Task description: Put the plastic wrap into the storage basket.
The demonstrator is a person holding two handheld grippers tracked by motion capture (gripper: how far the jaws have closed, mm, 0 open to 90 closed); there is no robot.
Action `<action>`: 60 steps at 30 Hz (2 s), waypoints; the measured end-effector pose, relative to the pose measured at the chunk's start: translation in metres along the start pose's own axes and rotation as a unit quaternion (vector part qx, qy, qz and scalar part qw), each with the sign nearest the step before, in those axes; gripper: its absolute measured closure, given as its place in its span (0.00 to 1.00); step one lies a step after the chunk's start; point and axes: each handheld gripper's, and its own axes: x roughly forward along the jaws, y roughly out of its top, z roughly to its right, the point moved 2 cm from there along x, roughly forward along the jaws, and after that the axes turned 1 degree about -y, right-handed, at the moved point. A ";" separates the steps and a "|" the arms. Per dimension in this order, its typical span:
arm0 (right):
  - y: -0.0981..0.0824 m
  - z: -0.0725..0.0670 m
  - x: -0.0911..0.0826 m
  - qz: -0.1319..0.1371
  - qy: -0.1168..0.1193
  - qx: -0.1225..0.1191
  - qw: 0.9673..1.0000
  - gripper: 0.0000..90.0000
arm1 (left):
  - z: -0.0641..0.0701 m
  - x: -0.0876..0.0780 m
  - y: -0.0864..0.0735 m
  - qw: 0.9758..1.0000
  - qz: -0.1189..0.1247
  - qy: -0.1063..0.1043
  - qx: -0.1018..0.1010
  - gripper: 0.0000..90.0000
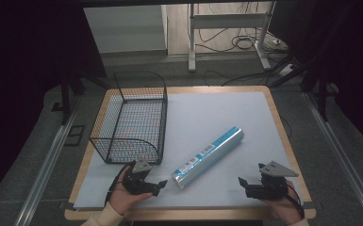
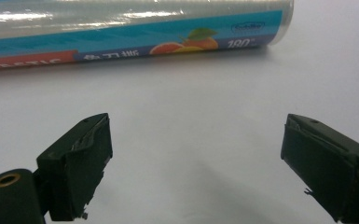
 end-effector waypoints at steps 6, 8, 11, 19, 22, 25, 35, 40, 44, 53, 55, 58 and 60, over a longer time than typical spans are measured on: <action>0.000 0.003 -0.002 -0.006 0.006 0.014 1.000 0.13 | 0.000 -0.003 0.001 1.000 0.005 0.000 -0.010 0.20; 0.001 0.004 -0.003 -0.004 0.004 0.015 1.000 0.13 | 0.002 -0.004 0.002 1.000 0.004 0.003 -0.007 0.20; 0.002 0.003 -0.004 -0.001 0.001 0.013 1.000 0.13 | 0.004 -0.006 0.003 1.000 0.005 0.005 -0.006 0.21; 0.001 0.002 -0.003 -0.008 0.003 0.008 1.000 0.13 | 0.007 -0.008 0.007 1.000 0.003 0.001 0.002 0.21; 0.001 0.003 -0.002 -0.009 0.002 0.006 1.000 0.13 | 0.008 -0.008 0.007 1.000 0.001 -0.001 0.001 0.21; 0.000 0.003 -0.002 -0.011 0.001 0.005 1.000 0.13 | 0.010 -0.009 0.008 1.000 0.000 -0.002 0.004 0.21; 0.001 0.001 -0.002 -0.013 0.000 0.003 1.000 0.14 | 0.013 -0.010 0.011 1.000 -0.006 0.002 0.008 0.21; 0.000 0.001 -0.001 -0.016 -0.001 0.003 1.000 0.14 | 0.016 -0.013 0.017 1.000 -0.002 -0.009 0.001 0.20; 0.000 0.001 -0.001 -0.018 -0.001 0.003 1.000 0.14 | 0.019 -0.016 0.021 1.000 0.000 -0.008 0.003 0.21; -0.001 0.001 0.000 -0.023 -0.003 0.002 1.000 0.14 | 0.028 -0.020 0.036 1.000 0.001 -0.013 0.011 0.20; -0.001 0.001 0.000 -0.023 -0.003 0.002 1.000 0.14 | 0.030 -0.020 0.039 1.000 0.002 -0.016 0.011 0.20; -0.001 0.001 -0.001 -0.022 -0.002 0.002 1.000 0.14 | 0.033 -0.019 0.045 1.000 0.000 -0.019 0.015 0.20; -0.001 0.001 -0.001 -0.022 -0.002 0.001 1.000 0.14 | 0.034 -0.018 0.047 1.000 0.000 -0.020 0.016 0.20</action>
